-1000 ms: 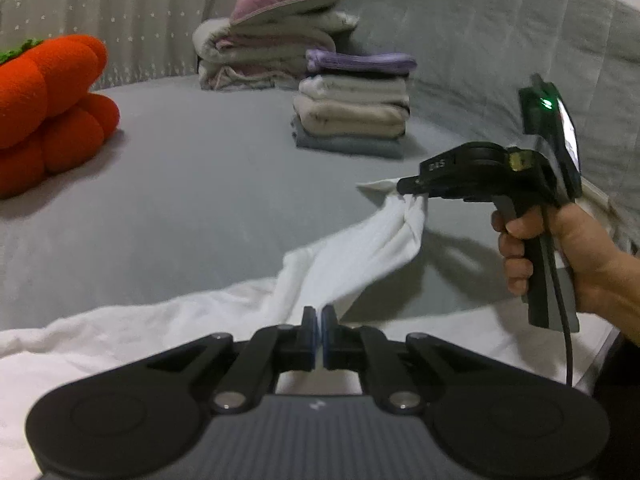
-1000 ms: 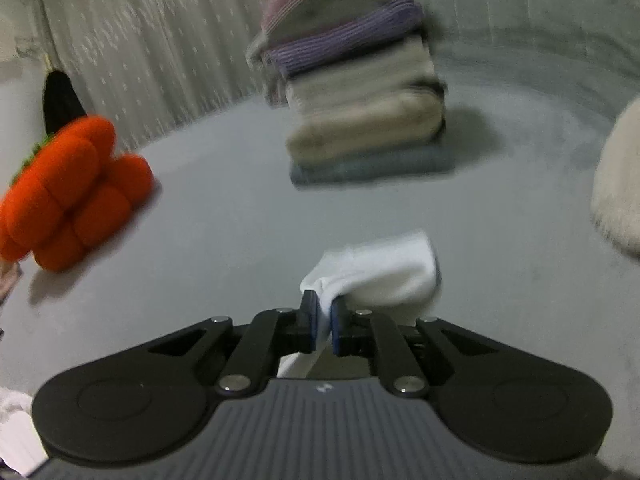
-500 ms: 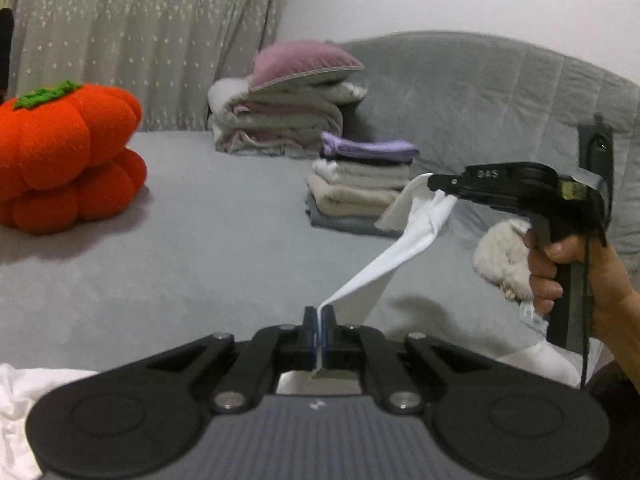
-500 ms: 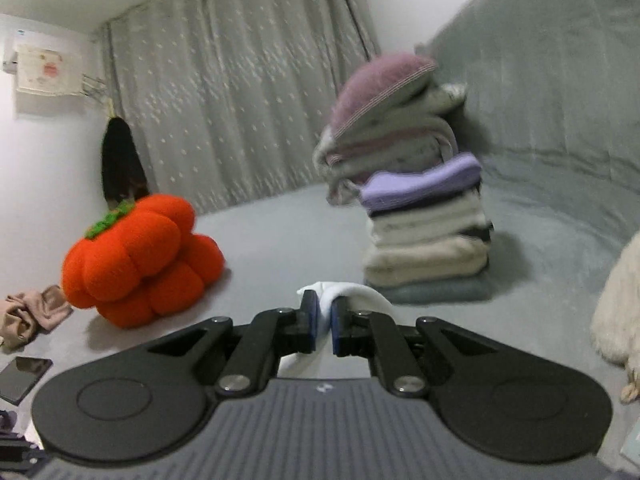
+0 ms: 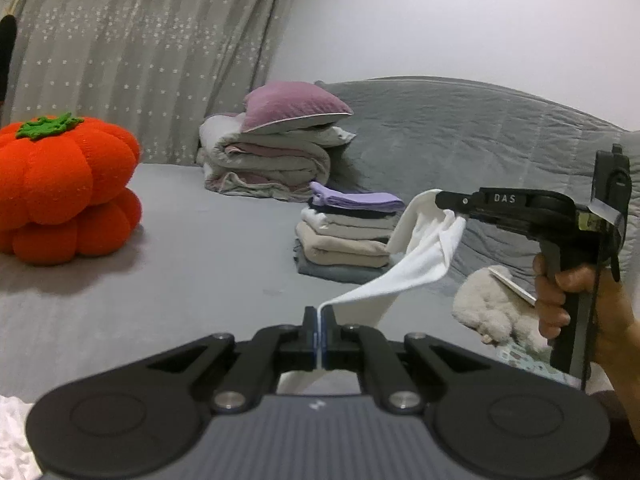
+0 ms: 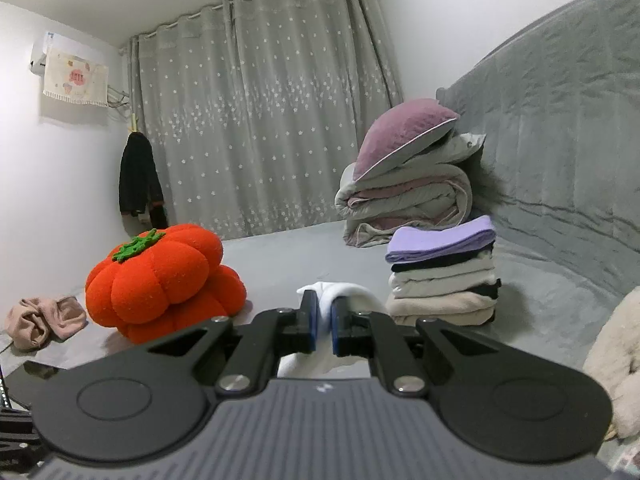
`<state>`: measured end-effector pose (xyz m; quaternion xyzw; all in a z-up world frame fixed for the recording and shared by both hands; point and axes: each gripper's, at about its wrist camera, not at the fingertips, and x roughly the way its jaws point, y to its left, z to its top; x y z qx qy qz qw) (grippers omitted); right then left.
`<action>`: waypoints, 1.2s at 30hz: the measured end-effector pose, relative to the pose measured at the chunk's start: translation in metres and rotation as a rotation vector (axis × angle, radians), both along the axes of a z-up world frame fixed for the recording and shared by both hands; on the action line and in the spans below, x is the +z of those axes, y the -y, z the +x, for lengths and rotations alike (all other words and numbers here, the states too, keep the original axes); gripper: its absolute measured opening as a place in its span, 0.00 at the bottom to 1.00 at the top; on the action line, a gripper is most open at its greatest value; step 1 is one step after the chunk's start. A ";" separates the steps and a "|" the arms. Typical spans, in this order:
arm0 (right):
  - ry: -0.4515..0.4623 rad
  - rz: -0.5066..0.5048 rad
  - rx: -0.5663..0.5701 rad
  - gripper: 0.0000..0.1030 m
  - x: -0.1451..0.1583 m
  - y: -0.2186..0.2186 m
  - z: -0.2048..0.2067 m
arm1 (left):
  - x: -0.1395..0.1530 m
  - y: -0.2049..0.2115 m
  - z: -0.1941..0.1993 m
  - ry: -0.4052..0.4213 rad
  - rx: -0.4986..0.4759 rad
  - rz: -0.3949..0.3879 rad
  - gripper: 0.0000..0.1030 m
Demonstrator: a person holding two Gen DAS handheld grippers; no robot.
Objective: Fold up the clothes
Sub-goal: 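Lay the lifted garment down on the bed and open both grippers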
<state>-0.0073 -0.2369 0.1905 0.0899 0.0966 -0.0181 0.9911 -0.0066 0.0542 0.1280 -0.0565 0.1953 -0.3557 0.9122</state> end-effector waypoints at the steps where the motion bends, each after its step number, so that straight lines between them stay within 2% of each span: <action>1: -0.002 -0.008 -0.002 0.09 0.000 0.000 -0.002 | -0.001 -0.002 0.000 -0.007 -0.016 -0.005 0.01; 6: -0.019 -0.051 -0.017 0.09 -0.006 0.004 -0.017 | -0.002 -0.003 -0.005 -0.021 -0.084 -0.010 0.01; 12: -0.065 -0.125 -0.034 0.09 -0.022 0.008 -0.040 | -0.008 0.006 -0.014 -0.028 -0.191 0.029 0.01; 19: -0.198 -0.231 -0.025 0.09 -0.055 0.006 -0.060 | -0.037 0.029 -0.017 -0.103 -0.306 0.165 0.01; 28: -0.437 -0.201 -0.035 0.09 -0.102 0.020 -0.062 | -0.083 0.062 -0.020 -0.197 -0.415 0.369 0.01; 34: -0.579 -0.221 -0.015 0.09 -0.121 0.025 -0.061 | -0.097 0.074 -0.028 -0.221 -0.477 0.459 0.02; 36: -0.599 -0.224 -0.011 0.14 -0.124 0.026 -0.065 | -0.101 0.075 -0.030 -0.234 -0.495 0.484 0.02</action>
